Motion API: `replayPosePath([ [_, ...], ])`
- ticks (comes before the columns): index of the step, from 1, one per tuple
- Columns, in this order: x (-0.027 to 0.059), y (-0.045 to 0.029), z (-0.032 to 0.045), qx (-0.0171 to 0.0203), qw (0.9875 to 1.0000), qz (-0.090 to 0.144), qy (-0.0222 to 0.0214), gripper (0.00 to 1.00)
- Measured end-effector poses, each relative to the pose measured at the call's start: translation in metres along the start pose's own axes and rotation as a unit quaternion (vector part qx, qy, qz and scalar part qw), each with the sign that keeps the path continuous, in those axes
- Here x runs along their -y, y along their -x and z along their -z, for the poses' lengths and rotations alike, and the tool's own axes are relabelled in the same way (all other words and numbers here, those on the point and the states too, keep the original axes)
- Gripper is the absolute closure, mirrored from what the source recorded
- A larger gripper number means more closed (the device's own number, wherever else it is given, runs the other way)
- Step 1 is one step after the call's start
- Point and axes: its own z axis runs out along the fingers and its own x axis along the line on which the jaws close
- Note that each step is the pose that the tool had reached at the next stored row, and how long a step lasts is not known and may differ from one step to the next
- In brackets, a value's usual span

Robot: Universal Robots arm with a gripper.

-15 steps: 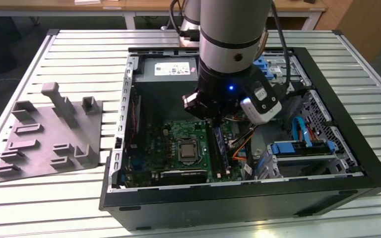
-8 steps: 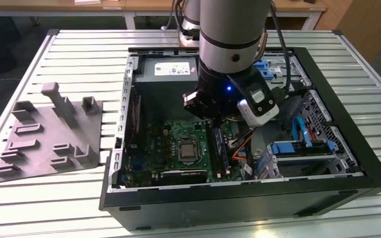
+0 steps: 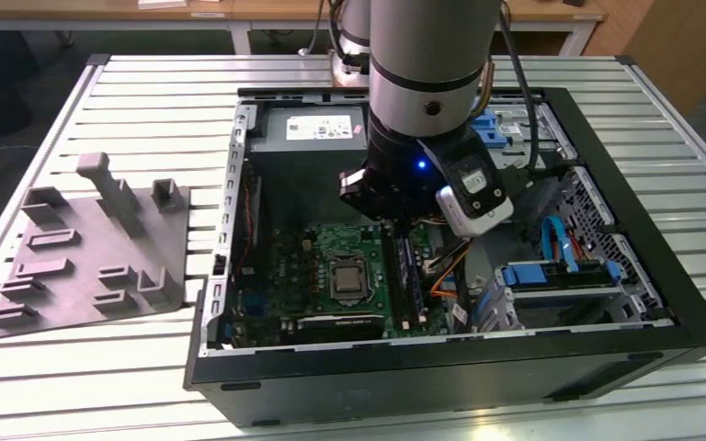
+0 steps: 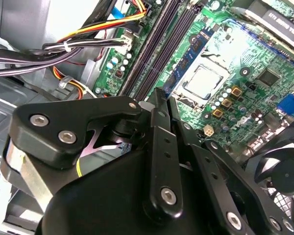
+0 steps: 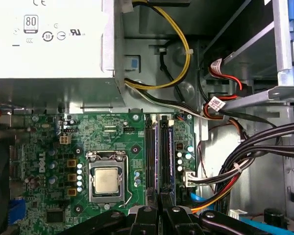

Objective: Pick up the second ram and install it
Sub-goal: 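Insert the second ram into the second slot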

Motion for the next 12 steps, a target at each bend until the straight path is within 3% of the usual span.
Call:
replayPosePath([
  [4,0.0,0.0,-0.0001,0.0,1.0,0.0,0.0,0.86],
  [5,-0.0001,0.0,-0.0002,0.0002,1.0,0.0,-0.0017,0.86],
  [7,0.0,-0.0001,-0.0001,0.0005,0.9999,0.001,-0.0111,0.86],
  [9,0.0,0.0,-0.0002,0.001,0.9997,0.001,-0.0254,0.86],
  [10,0.0,0.0,-0.0002,0.0011,0.9996,0.002,-0.0293,0.86],
  [12,0.0,0.0,-0.0001,0.0011,0.9996,0.002,-0.0296,0.86],
])
